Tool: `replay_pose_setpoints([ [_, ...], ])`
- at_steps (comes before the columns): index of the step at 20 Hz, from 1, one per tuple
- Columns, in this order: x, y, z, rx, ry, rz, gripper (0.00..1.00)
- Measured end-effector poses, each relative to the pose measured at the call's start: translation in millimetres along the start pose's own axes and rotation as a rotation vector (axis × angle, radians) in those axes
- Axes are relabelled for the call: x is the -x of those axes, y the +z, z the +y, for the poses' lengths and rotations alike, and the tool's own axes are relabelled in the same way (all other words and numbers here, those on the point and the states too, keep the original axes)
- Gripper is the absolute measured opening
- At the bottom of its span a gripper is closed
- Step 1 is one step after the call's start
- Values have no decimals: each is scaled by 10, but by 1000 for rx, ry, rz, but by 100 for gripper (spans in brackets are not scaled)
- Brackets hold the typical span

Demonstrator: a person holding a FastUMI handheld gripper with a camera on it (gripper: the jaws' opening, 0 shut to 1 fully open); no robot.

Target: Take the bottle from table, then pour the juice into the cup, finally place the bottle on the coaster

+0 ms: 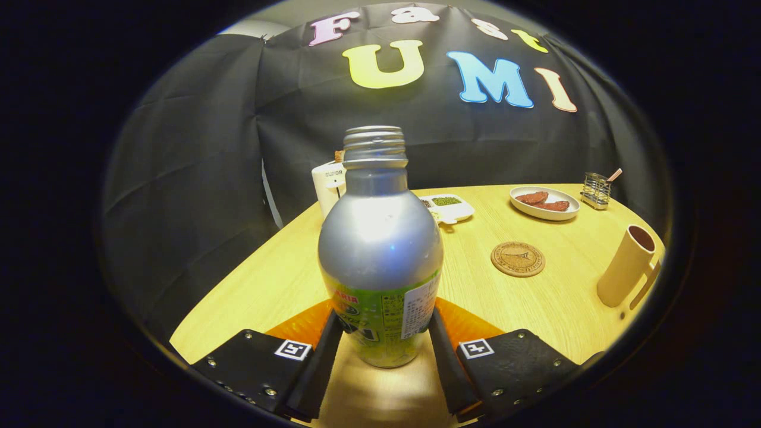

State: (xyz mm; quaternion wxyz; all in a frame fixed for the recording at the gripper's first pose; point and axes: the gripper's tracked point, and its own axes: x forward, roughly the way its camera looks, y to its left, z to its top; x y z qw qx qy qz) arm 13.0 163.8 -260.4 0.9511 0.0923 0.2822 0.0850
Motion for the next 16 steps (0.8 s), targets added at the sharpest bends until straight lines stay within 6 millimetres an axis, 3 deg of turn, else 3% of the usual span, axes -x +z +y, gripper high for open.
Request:
replay_pose_setpoints([
  [5,56,259,-50,-19,-15,-6,75],
  [10,191,563,-289,-1,-79,-48,76],
  [16,298,751,-488,-129,-68,-92,75],
])
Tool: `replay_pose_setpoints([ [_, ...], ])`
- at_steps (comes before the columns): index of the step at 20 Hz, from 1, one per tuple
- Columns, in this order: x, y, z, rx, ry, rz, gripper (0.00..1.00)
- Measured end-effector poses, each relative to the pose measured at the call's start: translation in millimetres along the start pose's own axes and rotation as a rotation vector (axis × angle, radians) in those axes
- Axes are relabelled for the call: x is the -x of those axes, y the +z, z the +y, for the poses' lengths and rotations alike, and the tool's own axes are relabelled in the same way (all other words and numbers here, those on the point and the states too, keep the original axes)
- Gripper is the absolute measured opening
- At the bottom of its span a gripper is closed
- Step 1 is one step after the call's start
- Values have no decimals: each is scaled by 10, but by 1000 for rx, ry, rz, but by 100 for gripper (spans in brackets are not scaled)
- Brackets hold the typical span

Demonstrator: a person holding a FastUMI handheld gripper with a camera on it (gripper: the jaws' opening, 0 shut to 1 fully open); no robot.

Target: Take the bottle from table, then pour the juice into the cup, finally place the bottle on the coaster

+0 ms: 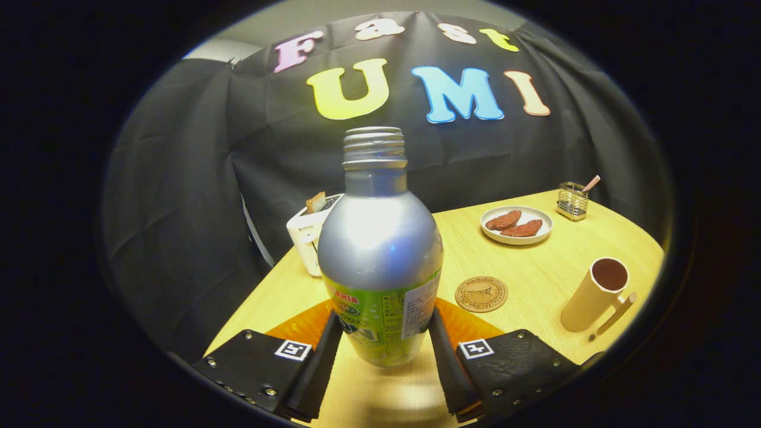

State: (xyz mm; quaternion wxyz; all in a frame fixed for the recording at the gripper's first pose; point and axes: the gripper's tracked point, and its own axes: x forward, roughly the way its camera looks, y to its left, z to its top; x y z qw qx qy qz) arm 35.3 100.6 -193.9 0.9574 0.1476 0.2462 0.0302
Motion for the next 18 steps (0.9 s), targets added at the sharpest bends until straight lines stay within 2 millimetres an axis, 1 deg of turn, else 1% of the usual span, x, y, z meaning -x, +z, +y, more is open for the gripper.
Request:
replay_pose_setpoints([
  [4,71,113,-173,-71,-5,-26,75],
  [7,93,163,-278,-151,3,-50,75],
  [10,66,179,-386,-205,0,-56,75],
  [13,25,192,-436,-308,17,-63,75],
  [15,0,247,-461,-375,34,-85,75],
  [18,-29,295,-556,-407,25,-100,75],
])
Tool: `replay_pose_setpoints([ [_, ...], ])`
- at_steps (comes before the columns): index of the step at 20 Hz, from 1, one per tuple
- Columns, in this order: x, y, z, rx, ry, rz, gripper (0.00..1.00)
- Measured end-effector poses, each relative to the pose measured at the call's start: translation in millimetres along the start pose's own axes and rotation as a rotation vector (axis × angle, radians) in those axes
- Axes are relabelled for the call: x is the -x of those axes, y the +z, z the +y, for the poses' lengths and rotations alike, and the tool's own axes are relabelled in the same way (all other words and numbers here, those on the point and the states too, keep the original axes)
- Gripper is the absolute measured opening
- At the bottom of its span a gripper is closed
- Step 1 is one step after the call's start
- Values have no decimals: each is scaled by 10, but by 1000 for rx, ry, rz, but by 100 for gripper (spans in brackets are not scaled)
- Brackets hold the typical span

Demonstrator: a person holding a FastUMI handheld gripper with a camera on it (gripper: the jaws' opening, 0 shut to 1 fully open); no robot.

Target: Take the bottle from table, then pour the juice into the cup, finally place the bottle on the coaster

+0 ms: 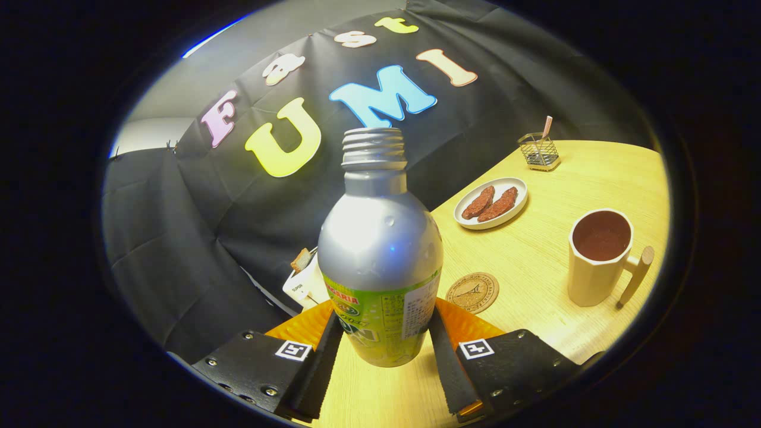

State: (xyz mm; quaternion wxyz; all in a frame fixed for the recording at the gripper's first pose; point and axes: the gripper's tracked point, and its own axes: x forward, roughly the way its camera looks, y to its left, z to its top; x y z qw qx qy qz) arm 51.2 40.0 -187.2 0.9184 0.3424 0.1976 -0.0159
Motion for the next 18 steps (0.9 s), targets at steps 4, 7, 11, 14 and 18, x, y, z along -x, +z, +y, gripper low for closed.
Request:
replay_pose_setpoints([
  [4,-12,111,-109,-73,-9,-26,75],
  [7,-8,98,-207,-137,-21,-19,75],
  [11,18,108,-304,-249,-29,-19,75],
  [14,0,78,-341,-332,-24,-19,75],
  [18,1,11,-398,-402,-29,-5,75],
])
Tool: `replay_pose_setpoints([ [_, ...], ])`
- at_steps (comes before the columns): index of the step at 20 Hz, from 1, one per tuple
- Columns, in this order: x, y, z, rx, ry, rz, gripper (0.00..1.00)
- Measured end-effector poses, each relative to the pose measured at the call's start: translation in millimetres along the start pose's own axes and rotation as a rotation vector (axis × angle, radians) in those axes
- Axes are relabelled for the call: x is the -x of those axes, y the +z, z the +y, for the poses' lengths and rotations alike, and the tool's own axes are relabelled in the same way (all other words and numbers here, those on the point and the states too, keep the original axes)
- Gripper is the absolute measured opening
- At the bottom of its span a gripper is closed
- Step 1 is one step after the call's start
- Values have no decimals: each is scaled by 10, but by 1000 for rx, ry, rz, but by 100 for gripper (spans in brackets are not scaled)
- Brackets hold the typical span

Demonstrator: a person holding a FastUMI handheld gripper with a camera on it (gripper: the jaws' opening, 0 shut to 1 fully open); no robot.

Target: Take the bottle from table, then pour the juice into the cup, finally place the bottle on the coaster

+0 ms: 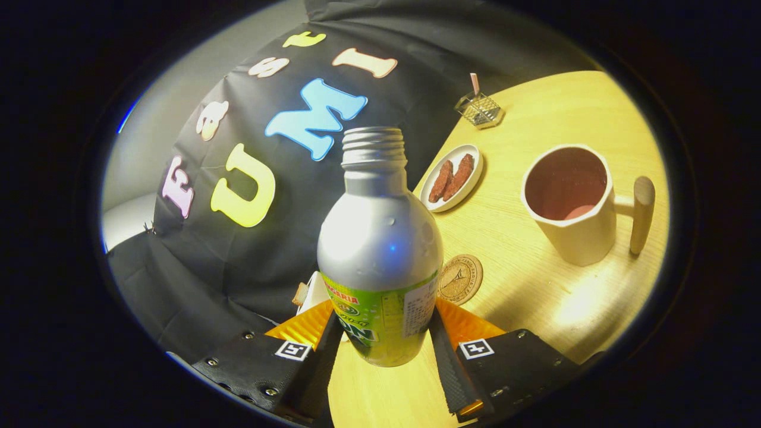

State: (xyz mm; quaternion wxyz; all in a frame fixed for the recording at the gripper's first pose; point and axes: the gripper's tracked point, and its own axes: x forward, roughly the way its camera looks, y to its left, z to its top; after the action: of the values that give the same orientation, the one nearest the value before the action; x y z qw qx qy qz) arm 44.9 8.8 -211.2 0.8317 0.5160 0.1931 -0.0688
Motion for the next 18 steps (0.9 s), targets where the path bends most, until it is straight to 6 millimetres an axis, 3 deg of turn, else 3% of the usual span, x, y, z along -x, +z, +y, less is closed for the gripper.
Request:
replay_pose_setpoints([
  [18,-14,-57,-342,-381,-20,58,75],
])
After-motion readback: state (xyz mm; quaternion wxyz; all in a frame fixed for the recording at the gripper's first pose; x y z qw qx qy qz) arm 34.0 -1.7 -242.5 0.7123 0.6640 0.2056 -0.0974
